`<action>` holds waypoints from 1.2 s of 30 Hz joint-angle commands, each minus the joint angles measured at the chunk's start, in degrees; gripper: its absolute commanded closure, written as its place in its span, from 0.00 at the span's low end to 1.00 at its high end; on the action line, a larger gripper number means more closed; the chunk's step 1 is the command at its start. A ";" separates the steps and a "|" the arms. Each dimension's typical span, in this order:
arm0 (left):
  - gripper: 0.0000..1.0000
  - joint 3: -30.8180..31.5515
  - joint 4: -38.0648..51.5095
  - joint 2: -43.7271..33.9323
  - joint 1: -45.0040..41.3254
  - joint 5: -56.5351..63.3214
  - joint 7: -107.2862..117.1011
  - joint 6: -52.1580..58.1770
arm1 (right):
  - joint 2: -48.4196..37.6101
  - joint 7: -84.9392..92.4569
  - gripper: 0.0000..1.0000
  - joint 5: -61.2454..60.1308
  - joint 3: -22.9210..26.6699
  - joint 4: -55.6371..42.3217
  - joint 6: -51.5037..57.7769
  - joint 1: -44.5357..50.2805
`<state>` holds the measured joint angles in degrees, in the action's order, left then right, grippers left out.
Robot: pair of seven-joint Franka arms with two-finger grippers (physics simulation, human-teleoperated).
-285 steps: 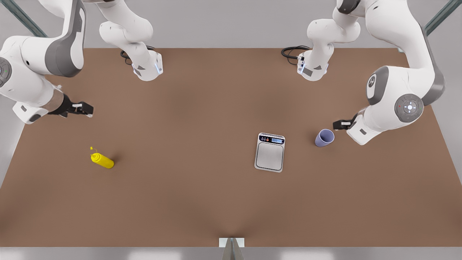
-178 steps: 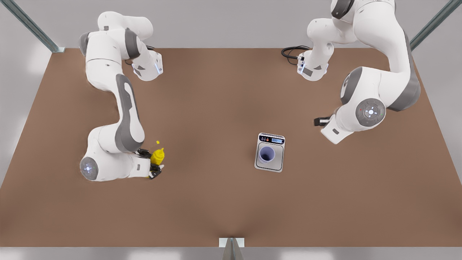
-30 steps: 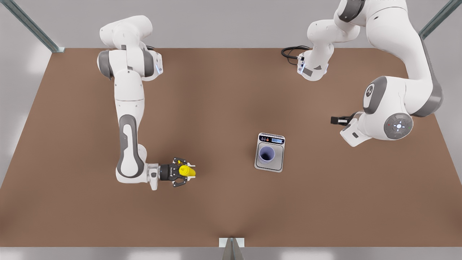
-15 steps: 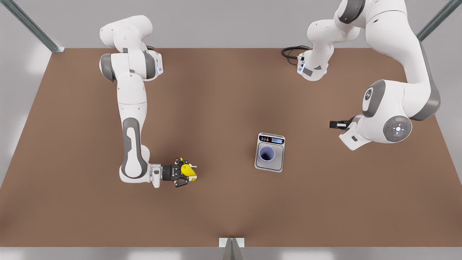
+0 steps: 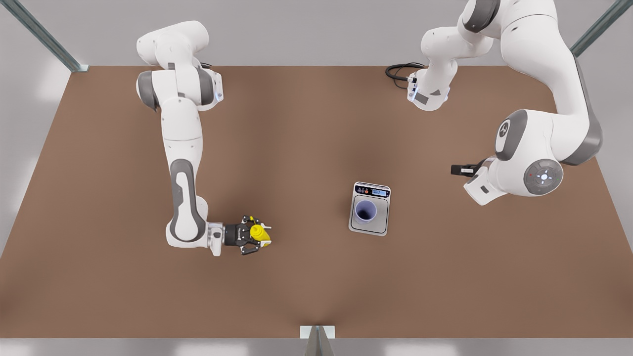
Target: Move cup to the weight, pick up sauce bottle, pour sauce
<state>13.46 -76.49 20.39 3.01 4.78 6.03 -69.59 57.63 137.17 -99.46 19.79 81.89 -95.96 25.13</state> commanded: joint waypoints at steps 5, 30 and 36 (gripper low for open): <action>0.00 0.08 0.02 -0.09 0.06 0.06 0.03 0.33 | -1.30 -12.10 0.44 0.14 0.07 1.34 -0.11 0.36; 0.00 3.42 0.11 -0.26 5.25 1.82 -4.36 -0.81 | -0.15 -14.48 0.44 0.58 -0.02 1.17 0.07 0.36; 0.00 3.42 0.11 -0.53 5.25 1.82 -4.80 -0.55 | 0.11 -13.16 0.44 0.58 -0.81 1.17 0.07 0.18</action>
<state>16.84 -76.42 19.99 8.26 6.62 3.52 -70.30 57.83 124.53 -98.84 19.02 83.10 -95.84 25.33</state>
